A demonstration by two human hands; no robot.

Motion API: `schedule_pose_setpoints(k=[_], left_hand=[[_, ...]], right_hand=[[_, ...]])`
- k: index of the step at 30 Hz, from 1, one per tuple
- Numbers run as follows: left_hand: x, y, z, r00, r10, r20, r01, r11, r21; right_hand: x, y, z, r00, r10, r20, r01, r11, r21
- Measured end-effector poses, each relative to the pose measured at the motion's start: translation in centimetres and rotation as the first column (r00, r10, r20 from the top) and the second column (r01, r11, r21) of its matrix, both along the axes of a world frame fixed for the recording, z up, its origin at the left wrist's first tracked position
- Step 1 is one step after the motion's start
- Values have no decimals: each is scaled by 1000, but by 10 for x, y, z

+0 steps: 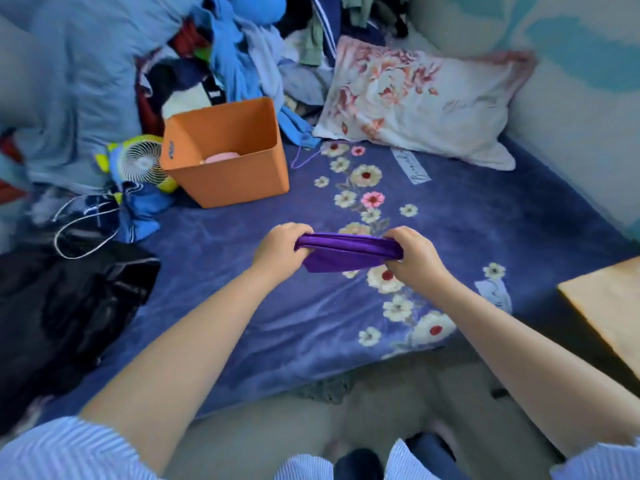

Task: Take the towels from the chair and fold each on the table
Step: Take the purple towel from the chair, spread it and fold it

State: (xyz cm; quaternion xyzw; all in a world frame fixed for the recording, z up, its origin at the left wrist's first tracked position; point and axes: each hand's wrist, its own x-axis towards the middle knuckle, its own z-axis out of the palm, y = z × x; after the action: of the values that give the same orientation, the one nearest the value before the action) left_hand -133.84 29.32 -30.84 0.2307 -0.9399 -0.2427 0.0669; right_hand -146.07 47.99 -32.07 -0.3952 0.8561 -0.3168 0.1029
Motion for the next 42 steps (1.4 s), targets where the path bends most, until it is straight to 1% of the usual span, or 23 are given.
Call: schedule_pose_setpoints(k=[2, 6, 11, 16, 19, 21, 25, 29, 31, 33, 37, 39, 41, 42], left_hand=[[14, -24, 9, 999, 48, -19, -48, 999, 8], [43, -77, 20, 992, 120, -46, -119, 993, 25], [44, -131, 30, 973, 210, -93, -207, 978, 37], [7, -210, 43, 944, 302, -132, -300, 953, 40], [-23, -256, 52, 932, 332, -146, -328, 943, 50], [-46, -289, 54, 913, 362, -187, -356, 932, 64], [-83, -346, 47, 869, 424, -256, -418, 905, 82], [-120, -406, 28, 825, 493, -277, -471, 870, 145], [-139, -437, 13, 814, 513, -273, -476, 858, 193], [-154, -461, -4, 824, 524, -218, -469, 845, 257], [-185, -507, -52, 865, 502, 17, -466, 789, 400], [-197, -522, -78, 885, 451, 117, -452, 771, 449], [-211, -536, -108, 897, 380, 226, -442, 774, 453], [-217, -540, -122, 893, 351, 282, -445, 781, 437]], right_hand=[[7, -29, 12, 1000, 22, -15, -22, 999, -27], [13, -93, 23, 989, 136, -53, -137, 990, -16], [5, -162, 35, 976, 202, -79, -205, 978, -35], [-38, -252, 46, 973, 214, -84, -221, 971, -86], [-69, -305, 51, 975, 204, -86, -213, 970, -114], [-91, -342, 51, 976, 190, -105, -205, 967, -149], [-121, -405, 51, 969, 195, -154, -230, 938, -259], [-154, -468, 34, 960, 215, -178, -260, 921, -290], [-170, -498, 21, 970, 193, -151, -227, 939, -259], [-183, -519, 8, 980, 161, -113, -180, 966, -185], [-211, -563, -36, 990, 140, -4, -140, 989, 52], [-220, -581, -59, 993, 109, 51, -118, 965, 236], [-227, -599, -85, 995, 62, 82, -92, 899, 427], [-229, -607, -97, 994, 33, 102, -80, 865, 495]])
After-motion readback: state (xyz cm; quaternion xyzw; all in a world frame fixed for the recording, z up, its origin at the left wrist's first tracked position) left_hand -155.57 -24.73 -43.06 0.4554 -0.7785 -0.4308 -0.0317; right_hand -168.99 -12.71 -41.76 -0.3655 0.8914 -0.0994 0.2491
